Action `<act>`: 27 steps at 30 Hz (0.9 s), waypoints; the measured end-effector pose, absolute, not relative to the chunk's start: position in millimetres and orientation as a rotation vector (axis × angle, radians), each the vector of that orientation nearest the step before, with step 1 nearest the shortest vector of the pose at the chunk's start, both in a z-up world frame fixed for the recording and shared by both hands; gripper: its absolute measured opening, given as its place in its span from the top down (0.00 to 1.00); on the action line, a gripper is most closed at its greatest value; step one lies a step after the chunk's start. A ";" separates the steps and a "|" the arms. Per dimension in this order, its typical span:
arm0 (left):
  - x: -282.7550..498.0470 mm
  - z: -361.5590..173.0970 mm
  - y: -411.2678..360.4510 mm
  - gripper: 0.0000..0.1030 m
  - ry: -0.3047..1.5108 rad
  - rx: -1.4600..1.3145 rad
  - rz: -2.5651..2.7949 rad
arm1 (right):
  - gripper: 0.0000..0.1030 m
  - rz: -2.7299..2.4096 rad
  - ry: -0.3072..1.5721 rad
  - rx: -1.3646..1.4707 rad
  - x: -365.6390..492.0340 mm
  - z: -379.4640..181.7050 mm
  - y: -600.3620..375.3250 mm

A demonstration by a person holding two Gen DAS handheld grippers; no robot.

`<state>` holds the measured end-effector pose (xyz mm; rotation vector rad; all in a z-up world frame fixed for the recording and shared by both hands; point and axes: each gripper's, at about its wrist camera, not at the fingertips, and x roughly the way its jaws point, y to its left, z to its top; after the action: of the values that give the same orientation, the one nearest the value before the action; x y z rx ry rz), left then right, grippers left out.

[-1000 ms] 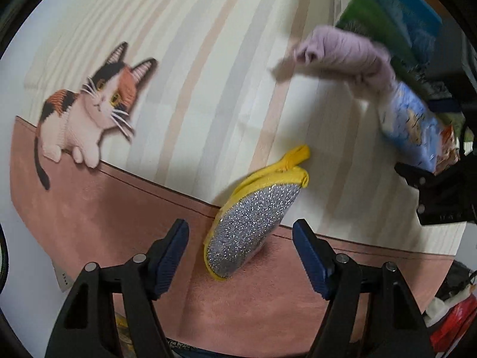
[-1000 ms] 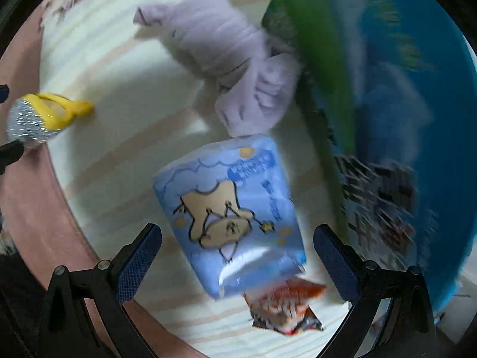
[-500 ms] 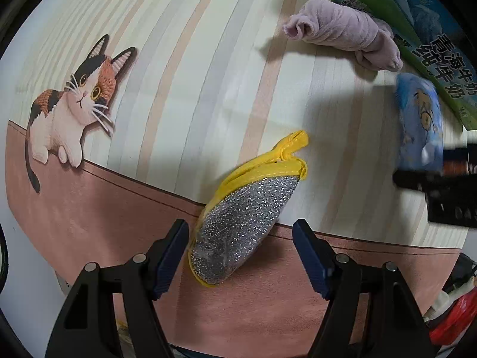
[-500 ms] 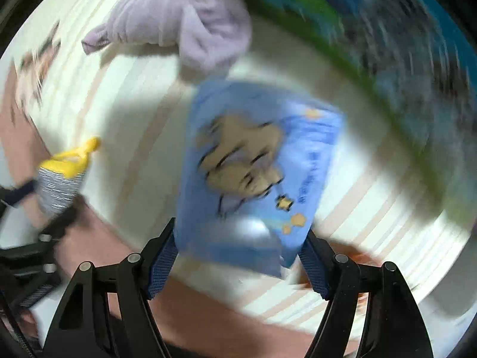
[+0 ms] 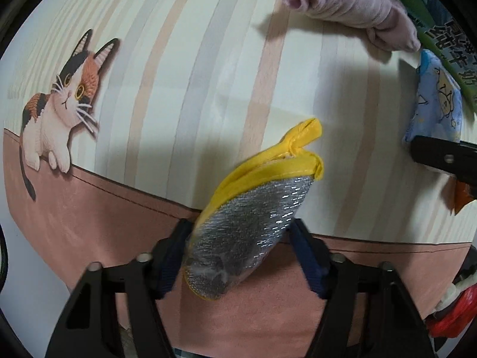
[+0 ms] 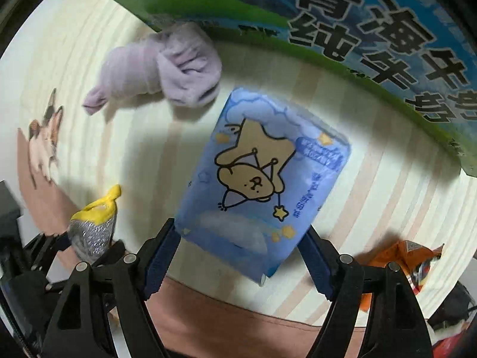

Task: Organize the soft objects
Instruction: 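Carry both items into the box and open both grippers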

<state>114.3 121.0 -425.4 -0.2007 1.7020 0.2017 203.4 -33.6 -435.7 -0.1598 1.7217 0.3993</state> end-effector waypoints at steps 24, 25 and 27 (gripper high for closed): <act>155.0 -422.2 122.3 0.50 1.714 -0.399 0.186 | 0.39 0.264 1.719 -0.040 217.0 -421.0 -73.1; 154.0 -423.2 118.8 0.50 1.729 -0.388 0.174 | 0.39 0.272 1.719 -0.078 209.2 -420.1 -75.1; 154.1 -424.5 111.9 0.47 1.747 -0.351 0.161 | 0.39 0.287 1.729 -0.153 188.9 -420.5 -82.3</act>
<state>154.1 111.9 -424.5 -0.3513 1.7466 0.1611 188.9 -82.3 -420.5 -0.1534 1.7288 0.2872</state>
